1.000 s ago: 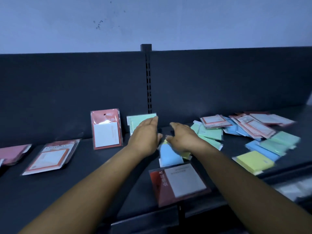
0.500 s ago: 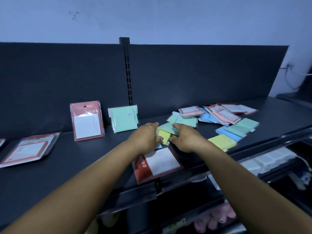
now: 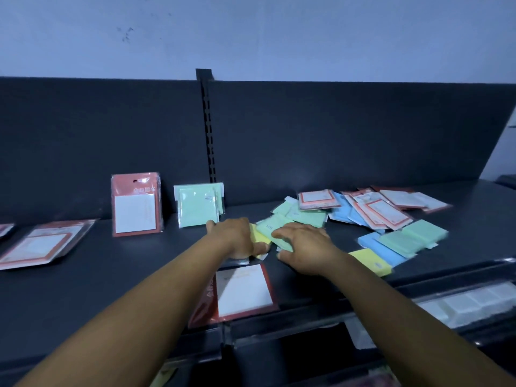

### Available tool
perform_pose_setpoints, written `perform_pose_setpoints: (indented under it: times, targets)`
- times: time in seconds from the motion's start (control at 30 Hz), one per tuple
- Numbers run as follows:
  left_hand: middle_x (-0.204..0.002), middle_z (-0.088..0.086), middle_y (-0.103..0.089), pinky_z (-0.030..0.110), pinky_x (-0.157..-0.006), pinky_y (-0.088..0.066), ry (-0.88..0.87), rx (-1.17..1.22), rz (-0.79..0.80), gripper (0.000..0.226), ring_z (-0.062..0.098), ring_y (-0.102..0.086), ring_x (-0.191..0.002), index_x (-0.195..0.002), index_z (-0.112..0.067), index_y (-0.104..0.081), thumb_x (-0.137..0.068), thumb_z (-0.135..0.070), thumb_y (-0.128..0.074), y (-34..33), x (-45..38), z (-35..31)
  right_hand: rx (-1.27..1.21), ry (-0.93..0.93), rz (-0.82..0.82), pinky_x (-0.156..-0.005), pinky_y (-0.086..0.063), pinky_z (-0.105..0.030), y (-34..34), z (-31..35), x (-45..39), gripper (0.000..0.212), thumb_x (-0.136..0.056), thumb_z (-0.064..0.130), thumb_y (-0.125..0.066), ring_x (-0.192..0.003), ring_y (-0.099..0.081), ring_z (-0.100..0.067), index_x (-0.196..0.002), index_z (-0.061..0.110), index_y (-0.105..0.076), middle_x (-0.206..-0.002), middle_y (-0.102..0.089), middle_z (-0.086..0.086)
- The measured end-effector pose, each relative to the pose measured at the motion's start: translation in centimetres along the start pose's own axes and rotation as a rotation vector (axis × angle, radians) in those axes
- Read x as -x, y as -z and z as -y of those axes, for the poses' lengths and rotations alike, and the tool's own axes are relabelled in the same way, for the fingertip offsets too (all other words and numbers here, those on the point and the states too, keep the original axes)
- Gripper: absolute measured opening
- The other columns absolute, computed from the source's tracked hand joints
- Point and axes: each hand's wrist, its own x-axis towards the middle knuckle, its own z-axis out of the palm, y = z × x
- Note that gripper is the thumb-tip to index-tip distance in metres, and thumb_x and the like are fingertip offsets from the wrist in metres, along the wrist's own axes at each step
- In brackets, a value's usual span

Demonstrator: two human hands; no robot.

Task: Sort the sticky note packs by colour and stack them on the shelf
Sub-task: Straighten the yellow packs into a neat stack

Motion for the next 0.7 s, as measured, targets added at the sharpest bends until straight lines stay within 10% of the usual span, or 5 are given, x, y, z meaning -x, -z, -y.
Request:
perform_pose_setpoints:
  times: [0.33, 0.53, 0.7]
  targets:
    - [-0.132, 0.011, -0.048, 0.040, -0.101, -0.027, 0.045, 0.229, -0.254, 0.112, 0.031, -0.044, -0.123, -0.150, -0.028, -0.010, -0.066, -0.056, -0.078, -0.3, -0.3, -0.8, 0.004, -0.106, -0.091, -0.103, -0.030, -0.034, 0.3, -1.6, 1.0, 0.037, -0.092, 0.032, -0.054, -0.121, -0.048, -0.020, -0.128, 0.024, -0.050, -0.131, -0.050, 0.001]
    - [-0.127, 0.000, -0.050, 0.039, -0.107, -0.022, -0.018, 0.465, -0.425, 0.075, 0.022, -0.053, -0.113, -0.142, -0.029, -0.034, -0.078, -0.008, -0.066, 1.0, -0.6, -1.2, -0.006, -0.141, -0.068, -0.109, -0.025, -0.036, 1.0, -2.1, 2.9, 0.048, -0.096, 0.023, -0.047, -0.133, -0.040, -0.020, -0.142, 0.024, -0.037, -0.147, -0.041, 0.000]
    - [-0.079, -0.006, -0.062, 0.041, -0.097, -0.045, 0.005, 0.704, -0.403, 0.020, 0.025, -0.063, -0.093, -0.076, -0.024, -0.057, -0.080, -0.008, -0.066, 1.2, -0.5, -0.6, -0.052, -0.166, -0.044, -0.114, -0.026, -0.037, 0.9, -2.5, 4.4, 0.058, -0.096, 0.019, -0.045, -0.139, -0.033, -0.023, -0.150, 0.023, -0.024, -0.156, -0.027, 0.001]
